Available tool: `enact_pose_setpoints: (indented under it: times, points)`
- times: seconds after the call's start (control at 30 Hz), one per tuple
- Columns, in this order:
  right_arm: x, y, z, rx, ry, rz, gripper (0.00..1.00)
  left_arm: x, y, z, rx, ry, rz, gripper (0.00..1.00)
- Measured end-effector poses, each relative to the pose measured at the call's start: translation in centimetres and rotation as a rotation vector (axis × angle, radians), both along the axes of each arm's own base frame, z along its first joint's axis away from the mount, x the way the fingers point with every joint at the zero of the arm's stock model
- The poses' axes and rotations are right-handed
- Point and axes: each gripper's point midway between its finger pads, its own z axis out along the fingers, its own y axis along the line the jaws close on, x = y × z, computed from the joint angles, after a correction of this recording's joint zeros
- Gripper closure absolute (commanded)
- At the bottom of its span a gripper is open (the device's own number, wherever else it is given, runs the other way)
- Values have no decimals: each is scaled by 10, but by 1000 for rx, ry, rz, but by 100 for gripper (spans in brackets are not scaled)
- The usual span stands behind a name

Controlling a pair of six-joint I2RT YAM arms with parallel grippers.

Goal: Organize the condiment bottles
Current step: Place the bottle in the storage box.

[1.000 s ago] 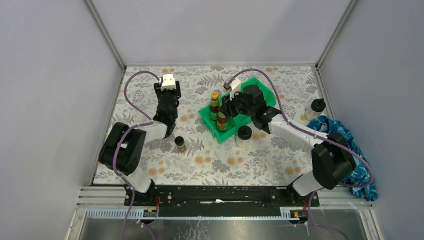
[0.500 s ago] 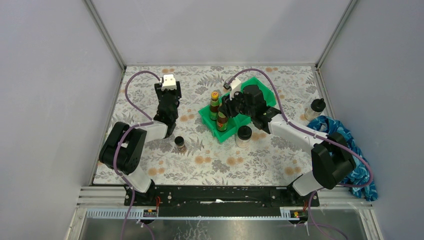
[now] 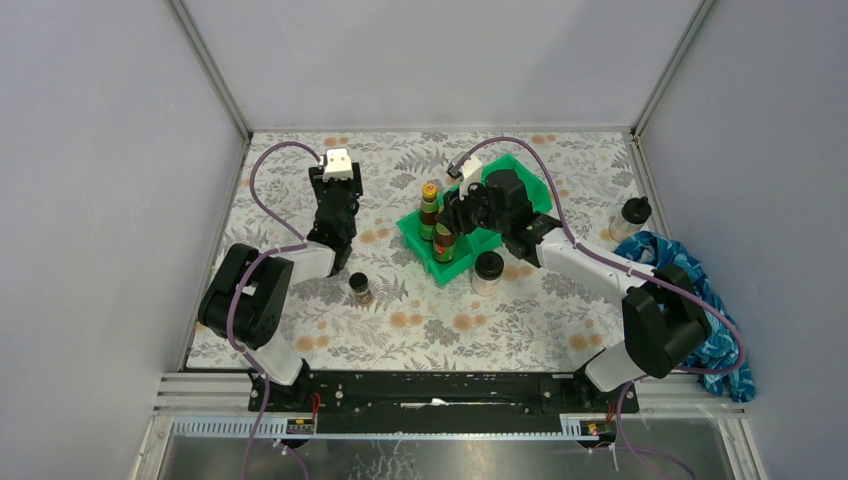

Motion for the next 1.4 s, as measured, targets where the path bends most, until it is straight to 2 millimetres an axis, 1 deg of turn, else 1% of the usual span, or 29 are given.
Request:
enact_pose_setpoints:
  times: [0.03, 0.27, 0.33, 0.53, 1.1, 1.27, 1.4]
  points:
    - [0, 0, 0, 1, 1, -1, 57, 0, 0, 0, 0, 0, 0, 36]
    - [1, -1, 0, 6, 7, -6, 49, 0, -1, 0, 0, 0, -2, 36]
    - [1, 1, 3, 17, 0, -4, 46, 0, -2, 0, 0, 0, -4, 36]
    - [3, 6, 12, 49, -24, 12, 41, -1, -5, 0, 0, 0, -9, 36]
    - [3, 7, 16, 62, -29, 12, 28, -2, -6, 0, -1, 0, -5, 36]
    - [2, 6, 24, 73, -42, 11, 25, -3, -7, 2, -3, -5, -6, 36]
    - [1, 6, 38, 92, -65, 11, 23, -5, -8, 3, -4, -7, -9, 36]
